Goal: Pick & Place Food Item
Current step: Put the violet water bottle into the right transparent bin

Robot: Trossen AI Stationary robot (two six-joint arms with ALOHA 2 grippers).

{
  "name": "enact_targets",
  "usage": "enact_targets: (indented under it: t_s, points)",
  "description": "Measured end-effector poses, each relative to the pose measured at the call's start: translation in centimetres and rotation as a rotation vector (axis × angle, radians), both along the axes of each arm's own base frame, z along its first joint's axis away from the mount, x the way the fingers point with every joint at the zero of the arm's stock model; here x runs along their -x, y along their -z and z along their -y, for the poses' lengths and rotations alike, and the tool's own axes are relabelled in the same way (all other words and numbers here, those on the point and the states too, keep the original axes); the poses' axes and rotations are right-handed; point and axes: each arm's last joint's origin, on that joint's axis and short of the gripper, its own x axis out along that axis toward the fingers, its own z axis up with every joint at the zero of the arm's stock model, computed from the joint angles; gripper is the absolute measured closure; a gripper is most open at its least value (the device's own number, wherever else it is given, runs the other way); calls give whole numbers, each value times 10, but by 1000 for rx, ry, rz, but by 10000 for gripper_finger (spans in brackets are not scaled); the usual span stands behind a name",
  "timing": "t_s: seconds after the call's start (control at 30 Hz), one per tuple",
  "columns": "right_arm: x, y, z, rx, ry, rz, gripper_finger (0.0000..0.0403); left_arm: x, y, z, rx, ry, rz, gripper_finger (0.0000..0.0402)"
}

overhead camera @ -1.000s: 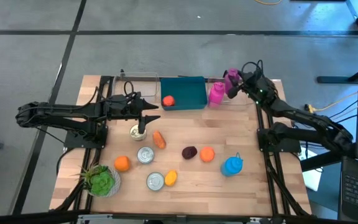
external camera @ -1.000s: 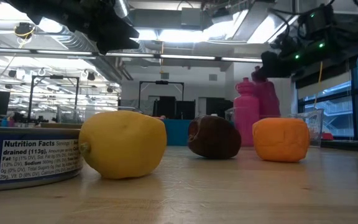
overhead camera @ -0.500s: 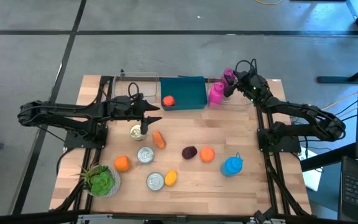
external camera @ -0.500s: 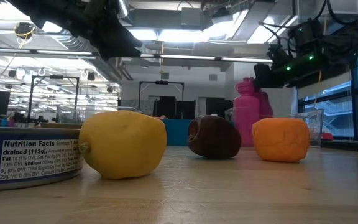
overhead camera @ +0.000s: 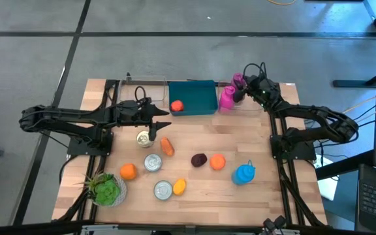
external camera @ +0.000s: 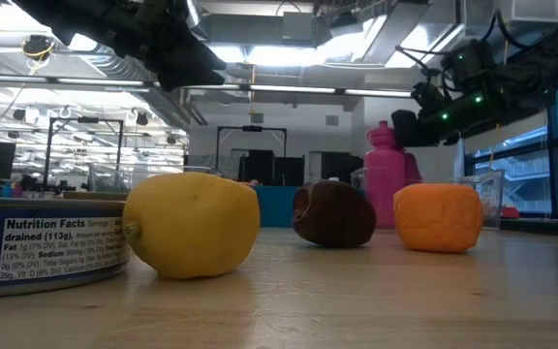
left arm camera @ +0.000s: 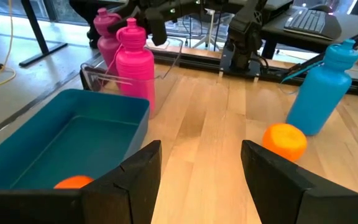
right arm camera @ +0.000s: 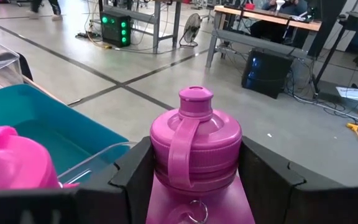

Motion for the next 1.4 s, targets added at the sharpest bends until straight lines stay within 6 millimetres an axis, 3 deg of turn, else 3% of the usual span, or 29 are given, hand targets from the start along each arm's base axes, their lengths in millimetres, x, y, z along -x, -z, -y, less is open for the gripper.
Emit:
enact_targets:
  t_s: [0.43, 0.9, 1.4]
  points:
    - [-1, 2, 1, -2, 3, -3, 202, 0, 0, 0, 0, 0, 0, 192]
    - [-1, 4, 1, -16, 0, -6, 121, 0, 0, 0, 1, 0, 0, 192]
    - [-1, 3, 1, -13, 0, -2, 115, 0, 0, 0, 1, 0, 1, 192]
